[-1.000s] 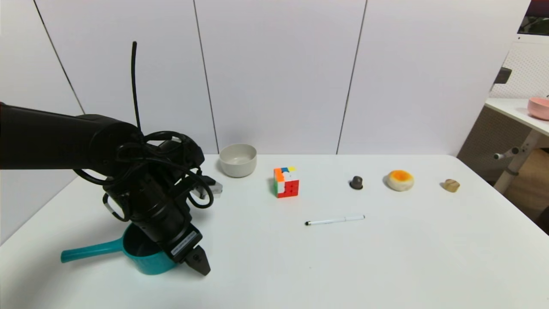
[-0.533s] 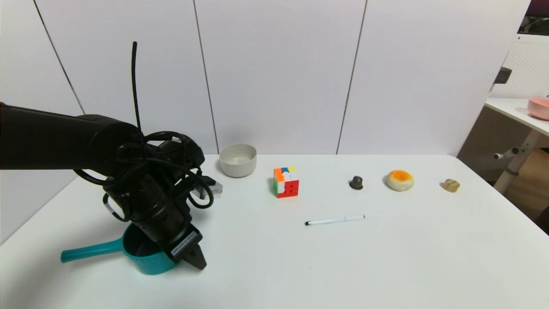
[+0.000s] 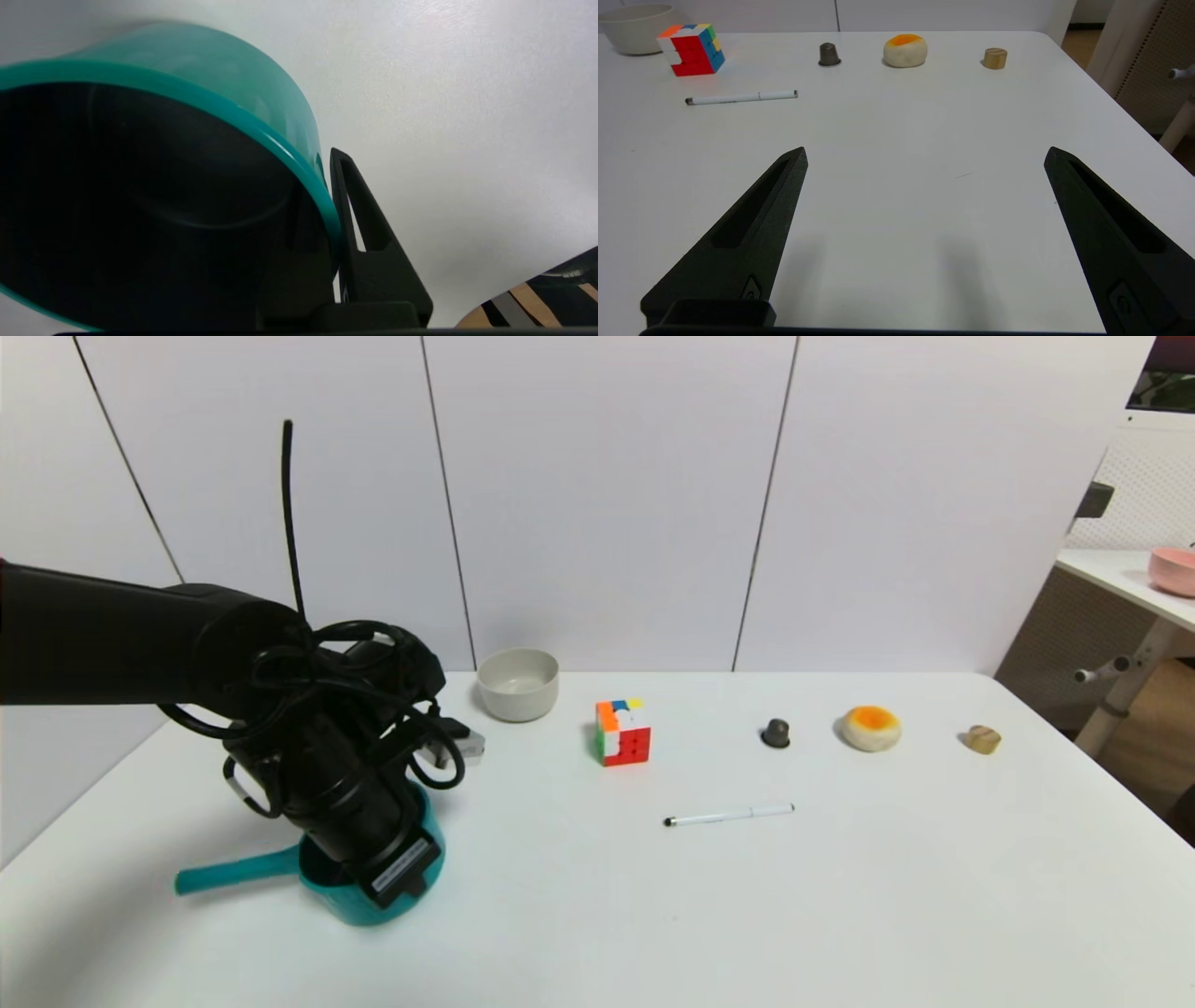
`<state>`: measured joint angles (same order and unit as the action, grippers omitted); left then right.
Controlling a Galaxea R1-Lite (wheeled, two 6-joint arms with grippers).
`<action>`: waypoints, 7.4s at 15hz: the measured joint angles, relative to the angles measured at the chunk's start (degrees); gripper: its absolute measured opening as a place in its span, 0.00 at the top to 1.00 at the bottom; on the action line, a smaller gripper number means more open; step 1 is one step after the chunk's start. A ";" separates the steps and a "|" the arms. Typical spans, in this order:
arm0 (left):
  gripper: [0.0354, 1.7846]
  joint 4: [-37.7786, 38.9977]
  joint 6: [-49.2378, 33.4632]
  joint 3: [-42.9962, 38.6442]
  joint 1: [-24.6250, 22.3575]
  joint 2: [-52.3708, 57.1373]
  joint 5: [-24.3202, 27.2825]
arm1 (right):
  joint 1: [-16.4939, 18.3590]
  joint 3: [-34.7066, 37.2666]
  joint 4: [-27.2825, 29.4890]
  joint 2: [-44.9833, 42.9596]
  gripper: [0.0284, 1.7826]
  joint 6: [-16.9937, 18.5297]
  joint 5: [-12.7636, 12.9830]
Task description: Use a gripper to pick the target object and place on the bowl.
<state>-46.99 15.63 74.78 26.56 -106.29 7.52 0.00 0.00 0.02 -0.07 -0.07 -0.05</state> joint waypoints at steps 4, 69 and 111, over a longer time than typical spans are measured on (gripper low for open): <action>0.95 -0.16 -0.04 0.09 -0.02 0.39 -0.02 | 0.00 0.00 -0.02 0.00 0.02 0.00 0.00; 0.95 18.51 18.54 38.95 -2.93 -24.25 -4.55 | 0.00 0.00 -0.02 0.00 0.02 0.00 0.00; 0.06 16.52 12.45 -34.35 -5.53 60.08 -6.25 | 0.00 0.00 -0.02 0.00 0.02 0.00 0.00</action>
<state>-30.48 28.07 40.42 21.03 -46.21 1.27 0.00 0.00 0.00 -0.07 -0.07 -0.05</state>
